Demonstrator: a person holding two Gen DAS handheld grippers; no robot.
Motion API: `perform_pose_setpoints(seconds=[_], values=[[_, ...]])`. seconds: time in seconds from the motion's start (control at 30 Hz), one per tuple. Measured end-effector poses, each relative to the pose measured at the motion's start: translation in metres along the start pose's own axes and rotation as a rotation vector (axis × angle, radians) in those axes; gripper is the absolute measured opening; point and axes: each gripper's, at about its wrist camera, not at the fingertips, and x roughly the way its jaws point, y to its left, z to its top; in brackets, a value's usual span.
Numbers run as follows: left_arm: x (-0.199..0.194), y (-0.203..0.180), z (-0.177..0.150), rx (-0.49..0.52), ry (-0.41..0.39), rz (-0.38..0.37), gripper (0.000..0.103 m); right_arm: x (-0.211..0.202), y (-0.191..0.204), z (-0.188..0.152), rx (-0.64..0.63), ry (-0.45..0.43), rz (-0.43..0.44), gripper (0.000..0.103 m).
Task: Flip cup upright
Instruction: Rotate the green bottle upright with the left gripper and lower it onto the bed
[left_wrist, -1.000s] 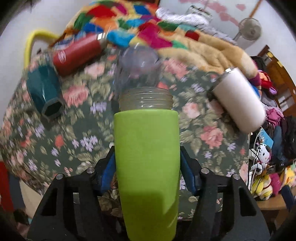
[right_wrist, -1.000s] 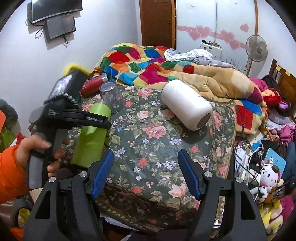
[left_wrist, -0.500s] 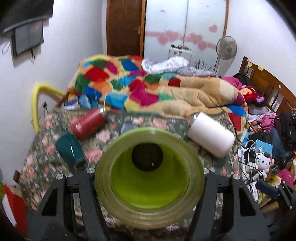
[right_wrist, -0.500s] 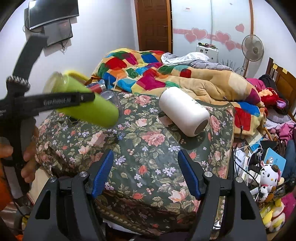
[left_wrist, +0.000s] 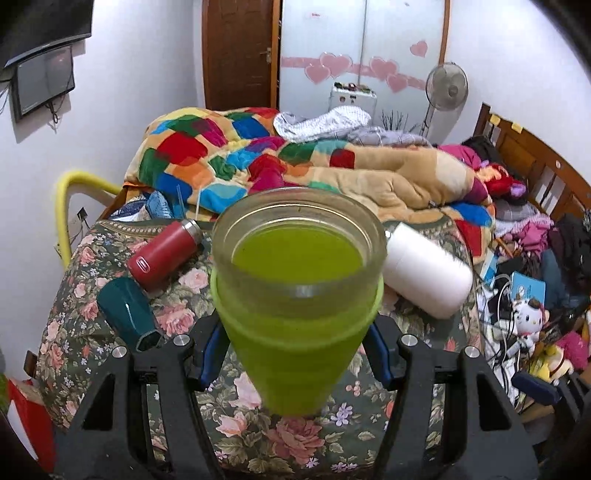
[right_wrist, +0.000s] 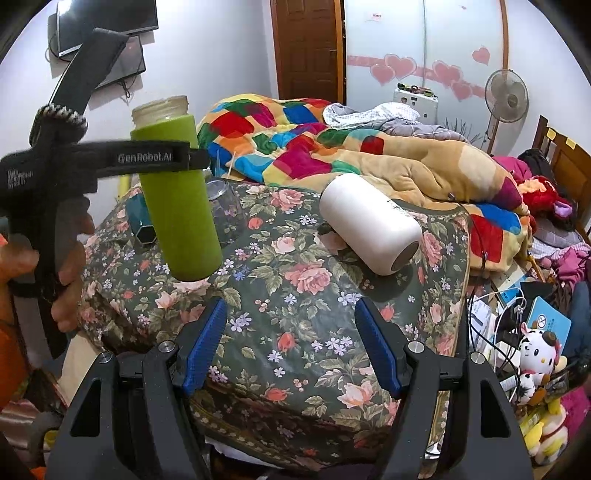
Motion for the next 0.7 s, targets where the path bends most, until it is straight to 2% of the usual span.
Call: perform_pose_setpoints(seconds=[0.27, 0.63, 0.7], values=[[0.027, -0.010, -0.015, 0.032, 0.087, -0.025, 0.063, 0.005, -0.001, -0.002, 0.005, 0.019, 0.005, 0.069], [0.024, -0.017, -0.024, 0.097, 0.109, -0.033, 0.063, 0.004, 0.000, -0.003, 0.002, 0.020, -0.002, 0.069], [0.020, -0.016, -0.022, 0.111, 0.106, -0.024, 0.066, 0.001, 0.000, -0.002, 0.003, 0.013, -0.003, 0.069]])
